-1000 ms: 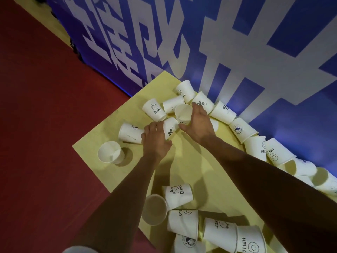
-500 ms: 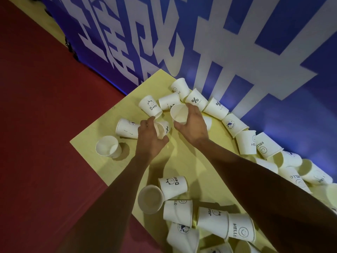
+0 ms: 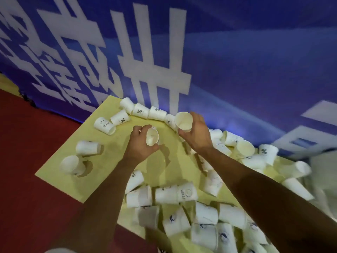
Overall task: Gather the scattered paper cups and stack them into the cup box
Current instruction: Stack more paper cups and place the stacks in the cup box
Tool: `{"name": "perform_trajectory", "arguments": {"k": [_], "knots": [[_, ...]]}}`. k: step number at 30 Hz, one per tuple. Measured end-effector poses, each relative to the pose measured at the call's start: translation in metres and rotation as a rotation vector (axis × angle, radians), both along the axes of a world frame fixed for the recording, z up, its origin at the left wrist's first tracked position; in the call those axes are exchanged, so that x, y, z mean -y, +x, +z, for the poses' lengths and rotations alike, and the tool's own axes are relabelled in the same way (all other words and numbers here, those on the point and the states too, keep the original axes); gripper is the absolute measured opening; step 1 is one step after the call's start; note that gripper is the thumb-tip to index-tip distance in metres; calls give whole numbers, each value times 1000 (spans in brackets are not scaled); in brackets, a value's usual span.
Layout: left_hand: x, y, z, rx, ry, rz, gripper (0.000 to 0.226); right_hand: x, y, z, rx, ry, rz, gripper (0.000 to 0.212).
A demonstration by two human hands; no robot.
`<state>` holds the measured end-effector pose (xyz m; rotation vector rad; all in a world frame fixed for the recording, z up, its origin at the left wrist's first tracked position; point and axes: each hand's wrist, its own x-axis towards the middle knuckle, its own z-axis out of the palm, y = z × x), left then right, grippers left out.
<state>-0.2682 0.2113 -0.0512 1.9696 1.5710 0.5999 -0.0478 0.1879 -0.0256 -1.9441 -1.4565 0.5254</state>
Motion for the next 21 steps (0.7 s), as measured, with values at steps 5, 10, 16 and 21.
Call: {"name": "perform_trajectory", "arguments": {"k": [5,10,16,21], "knots": [[40,104,32,-23,-45,-221,78,100,110,17,-2,-17,-201,72],[95,223,51,-23,-54,-399,77,197,200,32,-25,5,-372,66],[172,343,54,-19,-79,-603,76,305,292,36,-29,54,-564,68],[222,415,56,-59,-78,-731,79,368,339,25,-57,56,-696,67]]}}
